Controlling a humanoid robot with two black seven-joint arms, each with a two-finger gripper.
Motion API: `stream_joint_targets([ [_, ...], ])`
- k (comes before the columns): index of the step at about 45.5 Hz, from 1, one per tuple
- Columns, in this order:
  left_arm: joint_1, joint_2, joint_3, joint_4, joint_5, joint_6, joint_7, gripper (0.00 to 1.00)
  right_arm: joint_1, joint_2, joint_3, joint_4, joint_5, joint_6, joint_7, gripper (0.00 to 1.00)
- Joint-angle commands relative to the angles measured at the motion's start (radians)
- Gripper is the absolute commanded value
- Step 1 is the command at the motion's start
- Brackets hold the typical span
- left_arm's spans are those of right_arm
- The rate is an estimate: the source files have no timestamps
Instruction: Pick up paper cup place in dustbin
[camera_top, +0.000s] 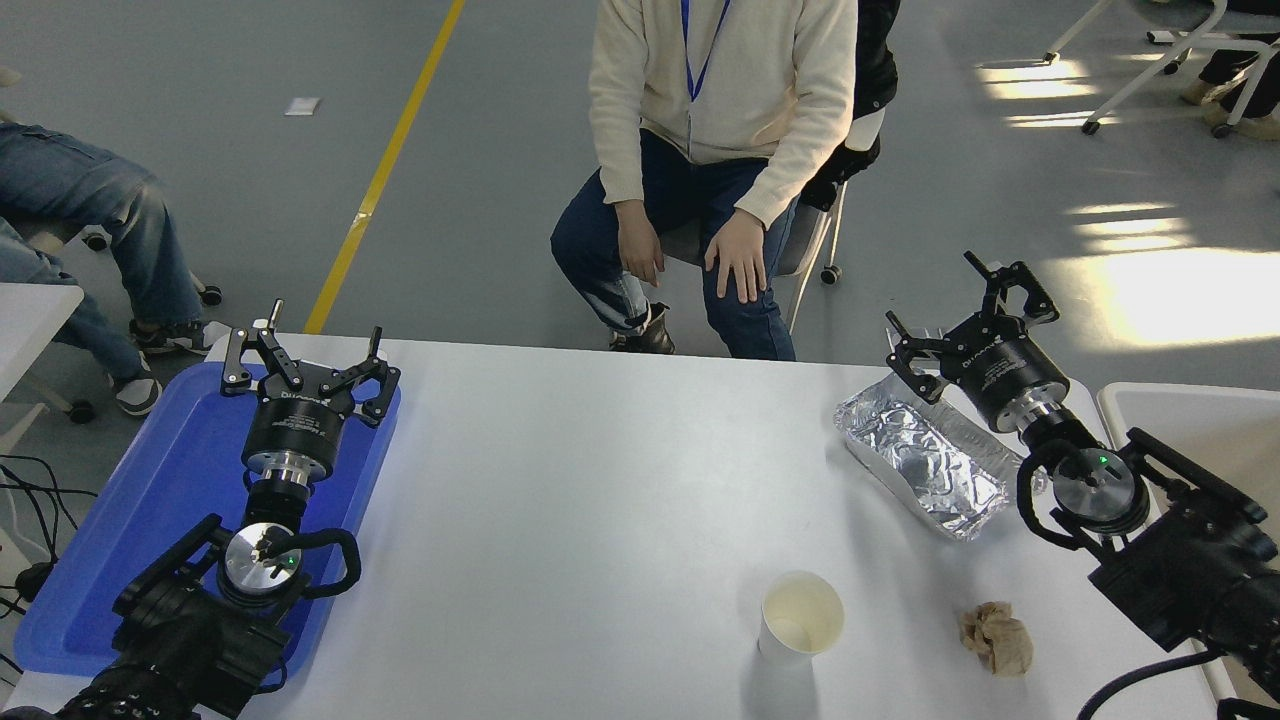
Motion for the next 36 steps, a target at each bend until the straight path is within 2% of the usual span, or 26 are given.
stream_joint_targets([
  [1,0.002,0.000,-0.004,0.000,0.000,0.000,0.005,1.00,-0.001,0.001,0.000,0.001,-0.001,0.000,0.000,1.00],
  [36,0.000,0.000,-0.001,0.000,-0.002,0.000,0.002,1.00,0.000,0.009,-0.001,0.006,-0.004,0.001,0.000,1.00],
])
